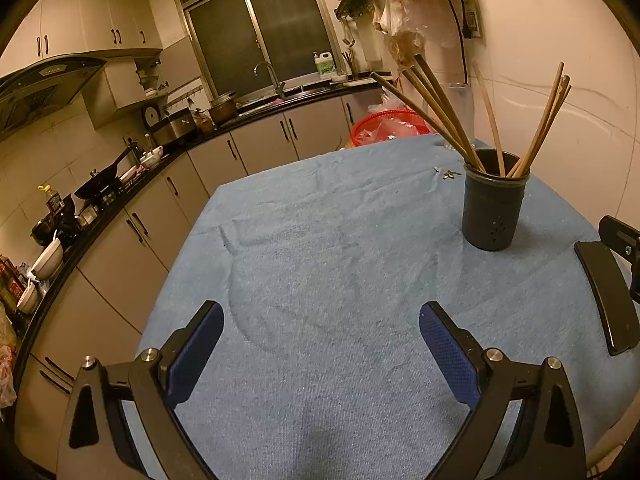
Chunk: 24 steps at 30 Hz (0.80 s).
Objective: Organize utensils
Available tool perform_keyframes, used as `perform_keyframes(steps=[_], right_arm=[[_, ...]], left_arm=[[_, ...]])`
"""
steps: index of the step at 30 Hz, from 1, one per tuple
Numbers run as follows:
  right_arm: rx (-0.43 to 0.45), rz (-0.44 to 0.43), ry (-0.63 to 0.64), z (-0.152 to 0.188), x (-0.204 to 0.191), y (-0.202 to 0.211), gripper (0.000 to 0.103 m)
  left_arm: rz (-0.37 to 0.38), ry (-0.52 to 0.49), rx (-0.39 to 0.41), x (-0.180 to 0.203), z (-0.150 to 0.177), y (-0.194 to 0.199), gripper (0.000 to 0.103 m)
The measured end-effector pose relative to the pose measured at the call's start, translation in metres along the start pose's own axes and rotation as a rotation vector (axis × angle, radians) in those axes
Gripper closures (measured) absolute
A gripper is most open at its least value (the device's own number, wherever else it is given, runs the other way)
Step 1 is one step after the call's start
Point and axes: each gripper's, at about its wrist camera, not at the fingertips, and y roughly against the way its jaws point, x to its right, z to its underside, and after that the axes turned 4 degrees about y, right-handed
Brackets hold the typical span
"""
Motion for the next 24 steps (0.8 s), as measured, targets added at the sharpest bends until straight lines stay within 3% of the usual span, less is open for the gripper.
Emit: perform_keyframes(steps=[24], right_arm=[[-0.018, -0.007, 0.028, 0.001, -0.013, -0.003, 0.020]], left_arm=[[0.004, 0.015, 0.010, -0.008, 0.004, 0.001, 0.005]])
